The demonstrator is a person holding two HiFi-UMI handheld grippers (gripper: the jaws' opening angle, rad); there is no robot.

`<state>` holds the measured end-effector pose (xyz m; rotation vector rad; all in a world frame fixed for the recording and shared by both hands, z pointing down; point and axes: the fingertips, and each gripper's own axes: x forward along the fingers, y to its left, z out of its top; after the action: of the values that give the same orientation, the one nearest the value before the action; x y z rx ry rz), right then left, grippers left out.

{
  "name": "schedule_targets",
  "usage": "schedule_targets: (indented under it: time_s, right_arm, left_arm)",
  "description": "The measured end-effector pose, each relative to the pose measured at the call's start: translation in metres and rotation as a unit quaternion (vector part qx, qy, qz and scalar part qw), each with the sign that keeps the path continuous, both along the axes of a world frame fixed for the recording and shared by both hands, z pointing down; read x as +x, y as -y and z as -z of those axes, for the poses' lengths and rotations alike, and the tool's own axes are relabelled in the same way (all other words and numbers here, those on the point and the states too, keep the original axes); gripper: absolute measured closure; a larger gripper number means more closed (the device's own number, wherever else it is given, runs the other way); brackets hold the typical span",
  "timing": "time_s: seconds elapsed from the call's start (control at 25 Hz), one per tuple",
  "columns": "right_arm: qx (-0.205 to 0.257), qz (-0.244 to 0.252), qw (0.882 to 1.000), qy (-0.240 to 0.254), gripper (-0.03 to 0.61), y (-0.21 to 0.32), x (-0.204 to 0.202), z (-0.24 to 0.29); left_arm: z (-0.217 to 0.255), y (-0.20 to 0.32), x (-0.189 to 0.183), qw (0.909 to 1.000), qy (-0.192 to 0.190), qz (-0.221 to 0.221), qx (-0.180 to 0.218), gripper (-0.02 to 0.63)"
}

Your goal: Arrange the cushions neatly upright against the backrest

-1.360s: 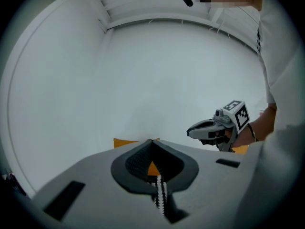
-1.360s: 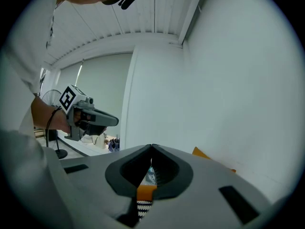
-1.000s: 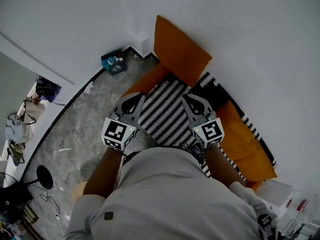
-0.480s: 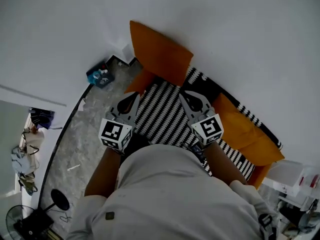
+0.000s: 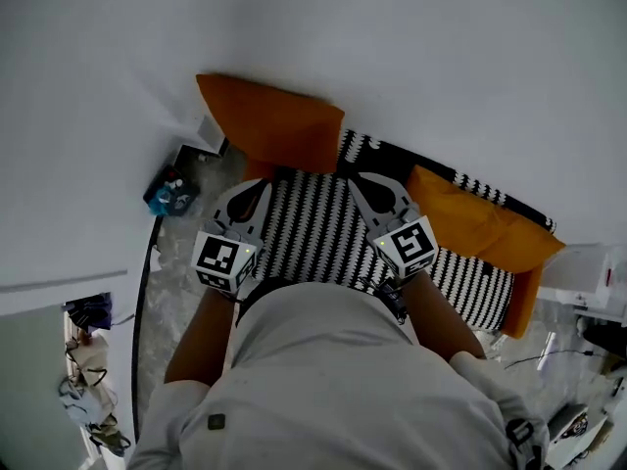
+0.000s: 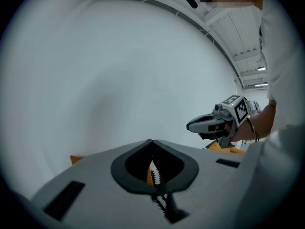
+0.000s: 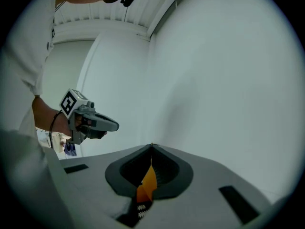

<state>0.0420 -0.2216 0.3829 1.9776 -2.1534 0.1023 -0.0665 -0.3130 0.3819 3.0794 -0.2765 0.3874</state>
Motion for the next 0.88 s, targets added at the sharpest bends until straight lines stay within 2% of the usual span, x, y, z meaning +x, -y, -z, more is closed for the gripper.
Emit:
schedule_targets:
  time_s: [0.24,0.44,0.64,0.88]
  right_arm:
    - [-0.007,-0.071,0.997,0.003,0.551,0.024,0.016,0.0]
    - [-0.006,-0.108,0.994,0.008,0.551,0.042,0.015,-0.002]
    - [-0.007,-0.125,0.992,0.007,0.551,0.069,0.009,-0.005]
    - [-0.028,-0.111,0.993,-0.018,0.549,0.106,0.006,-0.021]
  left_arm:
    - [-0.003,0.041,0.024,0.9978,0.005,-0.066,0.001,0.603]
    - [-0.004,0.068,0.032,0.9944,0.008,-0.105,0.0,0.603]
    - [-0.01,0.091,0.034,0.9901,0.019,-0.139,0.005,0.603]
    - [-0.033,0.127,0.039,0.9807,0.062,-0.18,0.045,0.601]
